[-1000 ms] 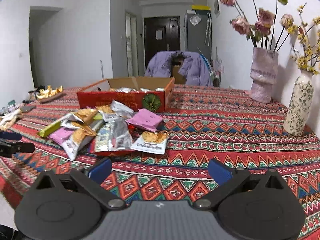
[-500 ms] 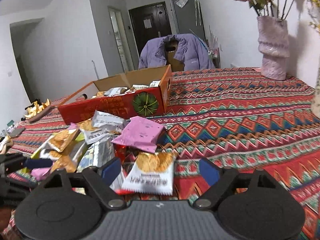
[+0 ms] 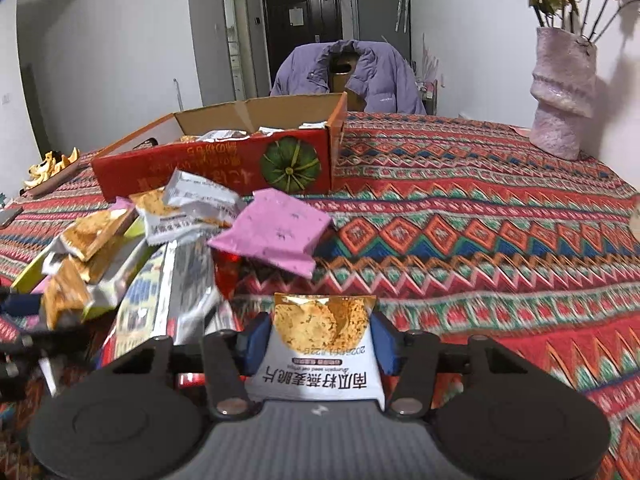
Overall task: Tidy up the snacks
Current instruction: 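Grasp a gold pumpkin-seed oat crisp packet with the left gripper while the right grasps another, then carry both packets into the box and open both grippers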
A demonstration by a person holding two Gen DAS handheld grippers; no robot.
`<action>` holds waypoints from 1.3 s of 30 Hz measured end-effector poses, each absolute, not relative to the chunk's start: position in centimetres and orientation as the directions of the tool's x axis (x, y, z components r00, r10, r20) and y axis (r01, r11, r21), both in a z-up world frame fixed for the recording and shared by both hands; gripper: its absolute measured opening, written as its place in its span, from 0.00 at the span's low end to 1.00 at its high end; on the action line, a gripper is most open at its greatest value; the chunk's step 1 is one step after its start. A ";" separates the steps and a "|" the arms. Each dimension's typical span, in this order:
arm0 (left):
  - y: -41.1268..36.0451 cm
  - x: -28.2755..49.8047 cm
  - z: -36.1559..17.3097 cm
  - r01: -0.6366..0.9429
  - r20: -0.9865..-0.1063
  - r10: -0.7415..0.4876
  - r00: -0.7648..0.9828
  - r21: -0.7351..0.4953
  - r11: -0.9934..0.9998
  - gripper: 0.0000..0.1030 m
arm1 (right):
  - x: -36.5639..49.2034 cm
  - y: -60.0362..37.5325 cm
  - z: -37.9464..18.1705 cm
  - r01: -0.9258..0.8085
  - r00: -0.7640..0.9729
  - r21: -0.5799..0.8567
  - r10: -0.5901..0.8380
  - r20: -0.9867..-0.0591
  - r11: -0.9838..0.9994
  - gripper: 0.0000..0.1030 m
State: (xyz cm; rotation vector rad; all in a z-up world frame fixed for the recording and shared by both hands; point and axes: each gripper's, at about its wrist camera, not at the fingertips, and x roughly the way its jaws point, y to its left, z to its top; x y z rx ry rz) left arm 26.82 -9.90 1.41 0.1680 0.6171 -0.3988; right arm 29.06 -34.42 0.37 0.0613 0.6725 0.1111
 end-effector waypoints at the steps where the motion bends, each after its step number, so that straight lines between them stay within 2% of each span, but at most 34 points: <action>1: -9.6 26.4 1.8 0.412 -0.583 -0.319 0.748 0.030 0.911 0.45 | 28.4 -34.5 0.5 -0.077 0.777 0.084 0.113 -0.619 0.993 0.49; 13: -6.3 21.5 4.5 0.373 -0.519 -0.343 0.783 -0.049 0.926 0.45 | 20.3 -33.6 3.4 -0.077 0.826 0.044 0.088 -0.557 0.996 0.49; 25: -4.8 20.8 5.2 0.361 -0.493 -0.352 0.796 -0.080 0.929 0.45 | 19.7 -32.1 4.5 -0.097 0.839 0.042 0.104 -0.534 0.994 0.49; 30: -4.1 23.5 8.0 0.398 -0.451 -0.388 0.804 -0.077 0.914 0.45 | 21.9 -32.3 6.6 -0.124 0.850 0.050 0.132 -0.509 0.991 0.49; 34: -2.6 28.4 11.8 0.394 -0.422 -0.402 0.812 -0.111 0.912 0.45 | 25.4 -32.6 10.8 -0.219 0.860 0.087 0.235 -0.454 0.972 0.49; 36: -2.0 32.2 13.5 0.382 -0.436 -0.401 0.805 -0.135 0.914 0.45 | 28.2 -32.3 12.9 -0.272 0.859 0.074 0.277 -0.431 0.959 0.49; 39: -1.6 38.1 15.1 0.354 -0.466 -0.373 0.802 -0.132 0.926 0.45 | 34.0 -32.0 15.2 -0.335 0.835 0.135 0.360 -0.417 0.933 0.49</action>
